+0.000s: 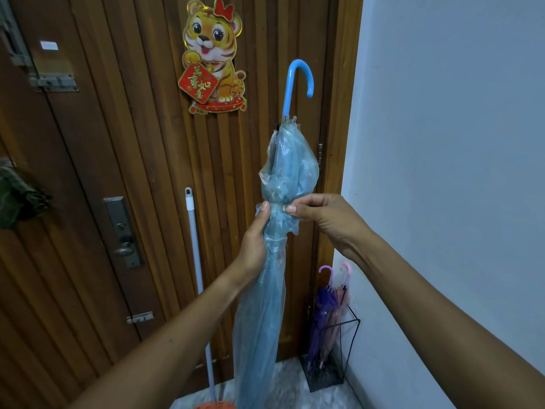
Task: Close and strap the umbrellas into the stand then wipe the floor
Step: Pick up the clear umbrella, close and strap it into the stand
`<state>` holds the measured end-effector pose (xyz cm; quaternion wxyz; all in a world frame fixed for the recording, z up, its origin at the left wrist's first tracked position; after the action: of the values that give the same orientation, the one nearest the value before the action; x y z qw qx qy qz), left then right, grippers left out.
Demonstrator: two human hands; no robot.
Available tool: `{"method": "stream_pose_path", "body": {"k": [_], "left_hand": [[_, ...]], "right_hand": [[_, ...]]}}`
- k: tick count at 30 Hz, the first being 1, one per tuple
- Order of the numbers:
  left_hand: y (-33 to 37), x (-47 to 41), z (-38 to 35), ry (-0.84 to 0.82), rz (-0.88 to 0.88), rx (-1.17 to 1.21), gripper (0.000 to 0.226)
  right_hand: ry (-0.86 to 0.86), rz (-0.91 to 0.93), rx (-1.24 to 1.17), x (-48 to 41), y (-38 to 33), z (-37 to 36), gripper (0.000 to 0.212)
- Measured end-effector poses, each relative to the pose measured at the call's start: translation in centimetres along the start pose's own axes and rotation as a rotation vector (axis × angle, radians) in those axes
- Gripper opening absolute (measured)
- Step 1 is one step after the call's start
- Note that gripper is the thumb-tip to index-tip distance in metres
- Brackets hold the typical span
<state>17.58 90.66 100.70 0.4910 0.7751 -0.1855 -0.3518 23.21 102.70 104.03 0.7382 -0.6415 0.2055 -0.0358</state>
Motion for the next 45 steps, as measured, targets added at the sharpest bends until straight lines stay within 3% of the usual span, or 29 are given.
{"method": "stream_pose_path", "body": {"k": [4, 13, 30, 35, 41, 45], "left_hand": [[-0.2, 0.0, -0.1, -0.010, -0.009, -0.023, 0.053], [-0.2, -0.3, -0.7, -0.020, 0.003, 0.012, 0.045], [-2.8, -1.8, -1.1, -0.060, 0.034, -0.176, 0.048], [-2.6, -2.5, -1.9, -0.086, 0.009, -0.158, 0.053], [-3.1, -3.1, -3.2, -0.095, 0.015, -0.132, 0.051], [-3.4, -3.4, -4.1, -0.091, 0.001, -0.088, 0.054]], "right_hand": [[0.014, -0.021, 0.000, -0.1, 0.6, 0.2, 0.029], [0.052, -0.051, -0.027, -0.2, 0.8, 0.7, 0.009], [0.068, -0.012, -0.005, -0.6, 2.2, 2.8, 0.016], [0.059, 0.059, 0.017, -0.9, 1.2, 3.8, 0.030], [0.036, 0.095, -0.007, -1.2, 1.3, 4.8, 0.019], [0.017, 0.094, -0.006, -1.4, 1.6, 5.5, 0.024]]}}
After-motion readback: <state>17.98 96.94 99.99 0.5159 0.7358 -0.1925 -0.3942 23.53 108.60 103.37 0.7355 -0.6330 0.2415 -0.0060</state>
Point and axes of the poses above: each hand's wrist, its own x-axis away from the middle knuckle, its own z-axis out of the back of the hand, y = z × x, the point moved 6 cm from there along -x, towards the middle knuckle, and after that the axes turned 3 degrees about x, right-handed, at the moved point
